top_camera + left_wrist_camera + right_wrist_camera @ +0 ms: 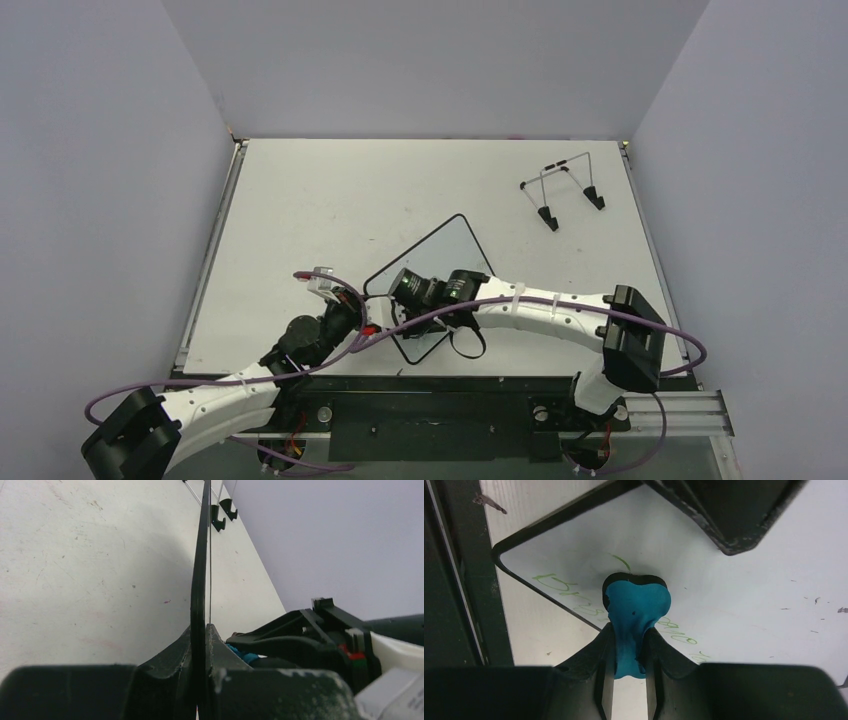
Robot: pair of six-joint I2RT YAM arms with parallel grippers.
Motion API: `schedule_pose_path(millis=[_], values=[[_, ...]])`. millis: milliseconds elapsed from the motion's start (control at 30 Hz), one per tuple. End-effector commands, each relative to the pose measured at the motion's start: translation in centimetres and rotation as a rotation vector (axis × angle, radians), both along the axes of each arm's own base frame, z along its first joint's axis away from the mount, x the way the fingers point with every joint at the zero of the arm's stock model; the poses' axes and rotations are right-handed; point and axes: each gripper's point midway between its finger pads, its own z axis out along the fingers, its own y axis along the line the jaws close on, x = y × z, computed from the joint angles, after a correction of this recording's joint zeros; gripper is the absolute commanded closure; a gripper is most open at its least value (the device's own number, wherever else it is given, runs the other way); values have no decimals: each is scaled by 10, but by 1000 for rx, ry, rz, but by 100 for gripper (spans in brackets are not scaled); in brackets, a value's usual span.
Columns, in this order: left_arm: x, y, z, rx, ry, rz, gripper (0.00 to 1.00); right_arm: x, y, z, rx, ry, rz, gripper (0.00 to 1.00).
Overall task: Erase the whiteboard
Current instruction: Erase the whiteboard at the center of the board.
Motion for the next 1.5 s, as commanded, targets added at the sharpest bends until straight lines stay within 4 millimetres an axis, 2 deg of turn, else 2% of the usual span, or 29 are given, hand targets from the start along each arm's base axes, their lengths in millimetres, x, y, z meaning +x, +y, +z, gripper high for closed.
schedule_pose_path(millis=[0, 67, 200, 267, 367, 433, 500, 567, 600, 667, 767, 833, 867, 967, 1067, 1167, 1233, 1267, 1333, 1367, 1400, 1433, 1467], values=[[2, -3, 48, -161, -77, 4, 100, -1, 12, 4, 24, -135, 10, 100], [3, -2, 50, -176, -75, 7, 100, -12, 16, 0, 5, -176, 49, 100], [3, -4, 56, -201, -66, 1, 100, -20, 26, -1, -6, -225, 89, 100], [3, -4, 56, -208, -61, 0, 100, -11, 28, 5, 7, -269, 57, 100], [2, -3, 56, -217, -57, 2, 100, 15, 23, 18, 46, -316, -55, 100], [2, -3, 56, -224, -56, 2, 100, 24, 20, 21, 57, -329, -98, 100], [2, -3, 59, -232, -59, 1, 100, 13, 21, 14, 52, -301, -56, 100], [2, -4, 60, -236, -61, -1, 100, -13, 24, 3, 21, -261, 61, 100], [2, -4, 61, -239, -61, -1, 100, -33, 26, -4, 3, -237, 145, 100], [2, -3, 62, -242, -64, -1, 100, -45, 28, -9, -14, -221, 194, 100], [1, -2, 62, -244, -66, 0, 100, -27, 29, -5, 6, -227, 111, 100], [0, -2, 61, -244, -66, -1, 100, 0, 25, 3, 50, -230, -15, 100], [0, -1, 61, -242, -66, 0, 100, 20, 16, 9, 61, -249, -92, 100], [0, -2, 60, -238, -68, -3, 100, 49, 2, 13, 90, -263, -227, 100], [0, -3, 61, -235, -72, -7, 100, 33, 3, 0, 63, -221, -155, 100], [0, -4, 62, -235, -73, -11, 100, -14, 10, -20, 1, -161, 56, 100], [0, -4, 61, -235, -73, -10, 100, -29, 10, -26, -17, -137, 123, 100], [0, -3, 61, -236, -74, -9, 100, -29, 10, -25, -14, -138, 118, 100], [-1, -2, 61, -236, -74, -7, 100, -13, 9, -20, 7, -167, 38, 100], [-1, -2, 60, -233, -73, -7, 100, 8, 5, -14, 27, -197, -36, 100], [-1, -1, 61, -235, -75, -7, 100, 18, 5, -10, 53, -205, -94, 100], [-1, -1, 60, -233, -75, -7, 100, 36, -4, -6, 53, -231, -164, 100], [-2, -1, 61, -234, -76, -9, 100, 43, -6, -5, 66, -240, -199, 100]])
